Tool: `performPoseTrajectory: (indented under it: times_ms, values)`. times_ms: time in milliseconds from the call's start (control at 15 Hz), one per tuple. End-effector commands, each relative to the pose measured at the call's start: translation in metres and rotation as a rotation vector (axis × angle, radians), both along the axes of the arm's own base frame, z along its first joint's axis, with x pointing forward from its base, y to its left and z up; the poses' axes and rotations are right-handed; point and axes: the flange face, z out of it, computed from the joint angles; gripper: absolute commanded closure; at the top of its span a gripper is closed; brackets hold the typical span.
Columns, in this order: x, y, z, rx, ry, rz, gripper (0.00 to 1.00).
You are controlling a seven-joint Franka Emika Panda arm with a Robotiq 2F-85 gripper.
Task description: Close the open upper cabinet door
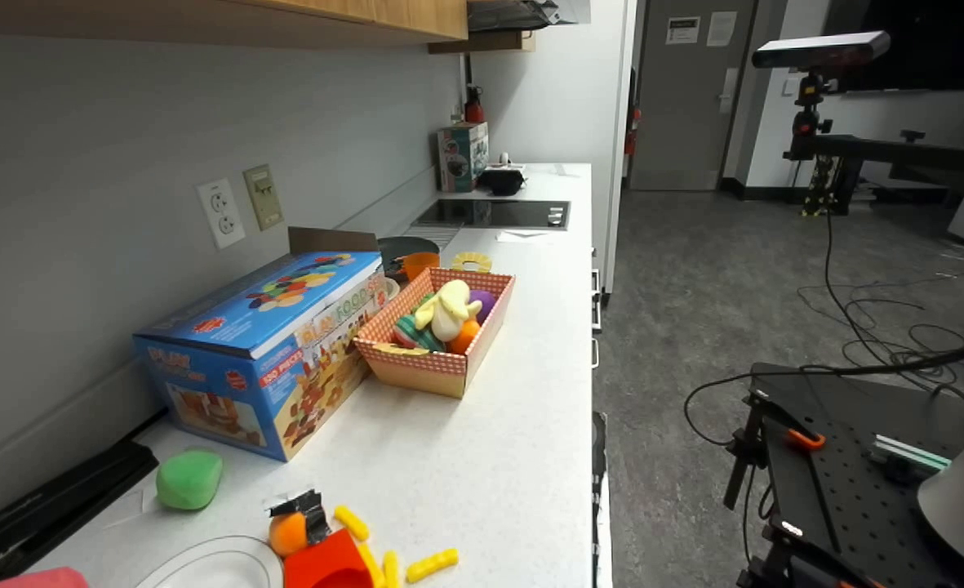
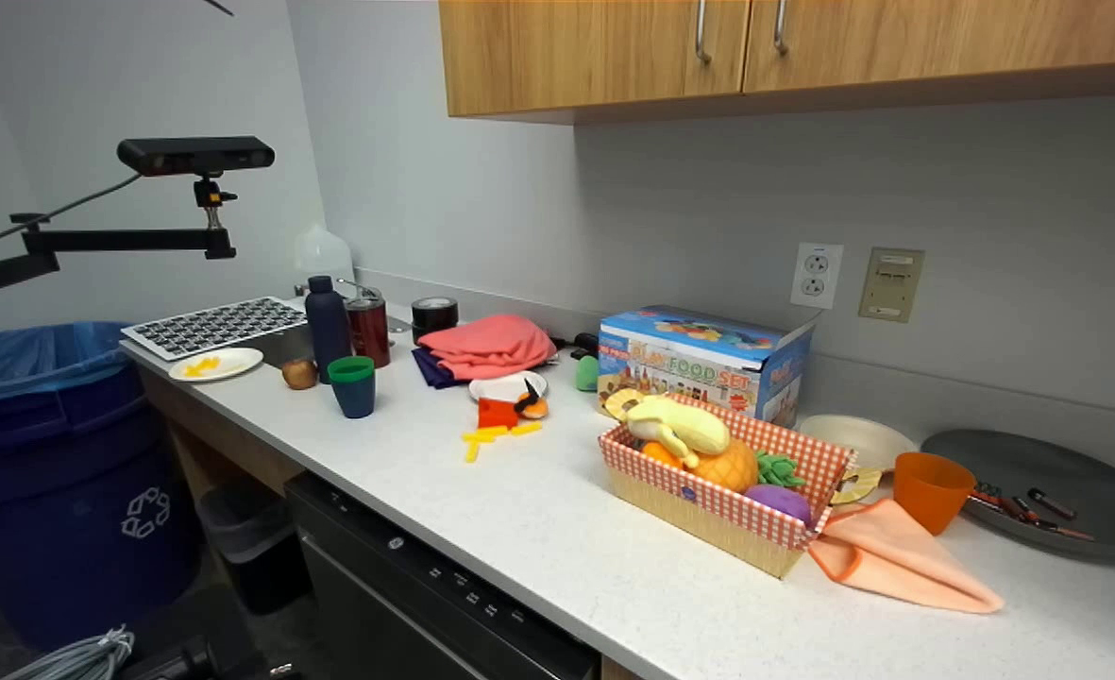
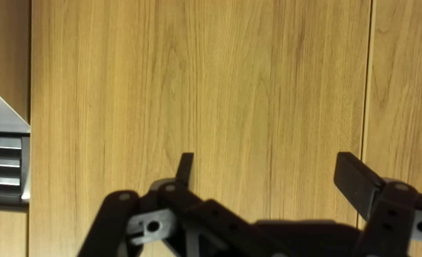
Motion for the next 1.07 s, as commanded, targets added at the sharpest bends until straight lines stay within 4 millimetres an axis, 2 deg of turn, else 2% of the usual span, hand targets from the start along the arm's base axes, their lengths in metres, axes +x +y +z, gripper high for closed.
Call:
performPoseTrajectory:
  times_ms: [0,67,133,400,1000]
  values:
    - [-0.022,-0.001,-0.001,0.014,0.007,-0.019,0.0]
    - [-0.026,-0.002,-0.004,0.018,0.011,-0.022,0.0]
    - [-0.012,-0.005,0.0,0.007,0.002,-0.013,0.0]
    - [-0.02,-0.006,-0.004,0.016,0.007,-0.013,0.0]
    - [-0.02,-0.006,-0.006,0.018,0.011,-0.011,0.0]
